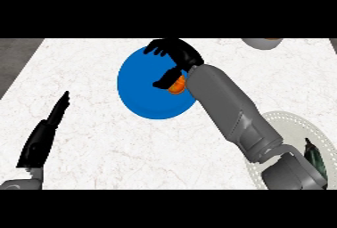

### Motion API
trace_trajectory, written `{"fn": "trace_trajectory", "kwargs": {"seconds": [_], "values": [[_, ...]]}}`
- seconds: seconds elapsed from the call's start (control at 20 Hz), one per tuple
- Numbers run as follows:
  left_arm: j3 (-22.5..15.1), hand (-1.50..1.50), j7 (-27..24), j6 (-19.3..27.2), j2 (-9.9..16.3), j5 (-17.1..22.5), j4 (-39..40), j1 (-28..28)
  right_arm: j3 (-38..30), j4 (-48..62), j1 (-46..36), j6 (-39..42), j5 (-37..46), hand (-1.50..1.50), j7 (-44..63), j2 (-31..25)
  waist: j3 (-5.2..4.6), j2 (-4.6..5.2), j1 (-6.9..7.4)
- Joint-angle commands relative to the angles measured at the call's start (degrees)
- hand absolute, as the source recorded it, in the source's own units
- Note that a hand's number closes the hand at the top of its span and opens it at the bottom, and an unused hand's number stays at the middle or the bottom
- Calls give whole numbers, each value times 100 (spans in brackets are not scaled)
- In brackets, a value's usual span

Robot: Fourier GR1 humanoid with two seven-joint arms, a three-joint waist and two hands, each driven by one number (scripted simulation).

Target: Pick the squash from the placemat and place it in the plate

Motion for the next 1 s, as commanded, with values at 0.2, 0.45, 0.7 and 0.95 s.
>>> {"fn": "trace_trajectory", "kwargs": {"seconds": [0.2,0.45,0.7,0.95], "values": [[19,0,120,118,-86,-66,-70,18,-679,-177,11,-705,-1178,-150,-180,2,8,-36,-168],[226,0,167,153,1,-1,-116,84,-1321,184,38,-833,-1480,-150,-534,-189,11,-32,-376],[305,0,-83,11,48,105,7,212,-1975,275,142,44,-2070,-150,-1137,-749,12,7,-360],[314,0,-164,-50,47,145,-57,226,-2085,500,588,744,-2066,-150,-2078,-1344,17,47,-296]]}}
